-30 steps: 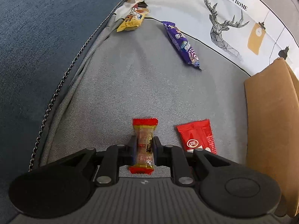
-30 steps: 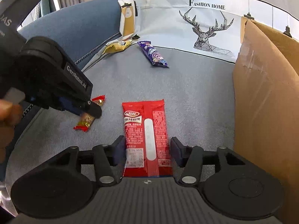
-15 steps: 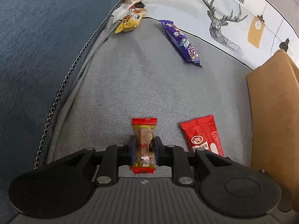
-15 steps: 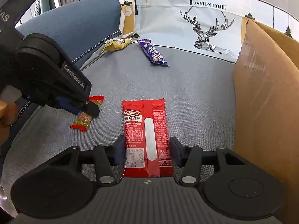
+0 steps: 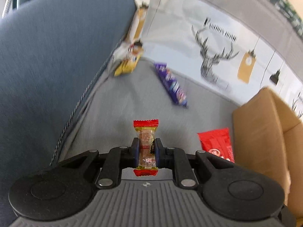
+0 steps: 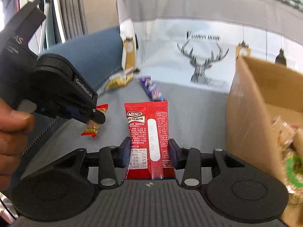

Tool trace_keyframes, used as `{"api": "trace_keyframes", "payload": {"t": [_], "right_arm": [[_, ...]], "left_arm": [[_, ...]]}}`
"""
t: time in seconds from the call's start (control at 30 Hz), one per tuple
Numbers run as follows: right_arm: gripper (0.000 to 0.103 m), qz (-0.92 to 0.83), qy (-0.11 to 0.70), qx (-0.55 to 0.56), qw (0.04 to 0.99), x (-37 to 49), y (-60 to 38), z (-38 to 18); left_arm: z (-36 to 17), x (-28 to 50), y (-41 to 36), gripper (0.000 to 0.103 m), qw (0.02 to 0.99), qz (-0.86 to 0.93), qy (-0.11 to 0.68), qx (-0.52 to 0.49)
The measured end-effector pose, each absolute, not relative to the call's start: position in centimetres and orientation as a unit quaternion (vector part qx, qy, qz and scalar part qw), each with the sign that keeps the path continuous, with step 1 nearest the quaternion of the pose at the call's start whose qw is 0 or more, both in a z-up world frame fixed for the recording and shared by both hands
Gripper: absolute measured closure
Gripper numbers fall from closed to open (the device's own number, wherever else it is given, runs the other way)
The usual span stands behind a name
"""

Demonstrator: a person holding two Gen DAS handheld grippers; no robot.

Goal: Organize snacks
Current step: 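Lift the red wafer pack and small candy toward the box with both tools, then carry the wafer pack and candy over the open box with both tools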

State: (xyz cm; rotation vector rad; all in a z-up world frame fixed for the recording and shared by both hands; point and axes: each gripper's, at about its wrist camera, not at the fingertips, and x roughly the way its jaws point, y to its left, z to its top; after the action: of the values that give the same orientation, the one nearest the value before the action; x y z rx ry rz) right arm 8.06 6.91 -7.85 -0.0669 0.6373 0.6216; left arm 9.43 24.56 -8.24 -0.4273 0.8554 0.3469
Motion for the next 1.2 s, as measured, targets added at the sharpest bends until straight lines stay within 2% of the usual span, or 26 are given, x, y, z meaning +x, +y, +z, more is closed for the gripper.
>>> {"api": "trace_keyframes", "payload": {"t": [0.3,0.5,0.8,1.2], "right_arm": [[0.06,0.269,0.223,0.026,0.937,8.2,1.9,0.0],[0.06,0.233,0.179,0.041,0.955,10.3,-2.7,4.5],[0.06,0.164,0.195,0.045,0.966,12.2,-9.9,3.0],[0.06,0.117,0.194,0.029,0.974,12.9,-14.9,2.1]], "left_arm": [[-3.3,9.7,21.7,0.086,0.911,0.154,0.316,-0.214],[-1.5,10.7,18.1,0.086,0.927,0.124,0.28,-0.216],[-1.1,13.2,11.3,0.086,0.946,0.064,0.264,-0.176],[-1.4,15.6,4.4,0.086,0.951,-0.003,0.263,-0.161]]}}
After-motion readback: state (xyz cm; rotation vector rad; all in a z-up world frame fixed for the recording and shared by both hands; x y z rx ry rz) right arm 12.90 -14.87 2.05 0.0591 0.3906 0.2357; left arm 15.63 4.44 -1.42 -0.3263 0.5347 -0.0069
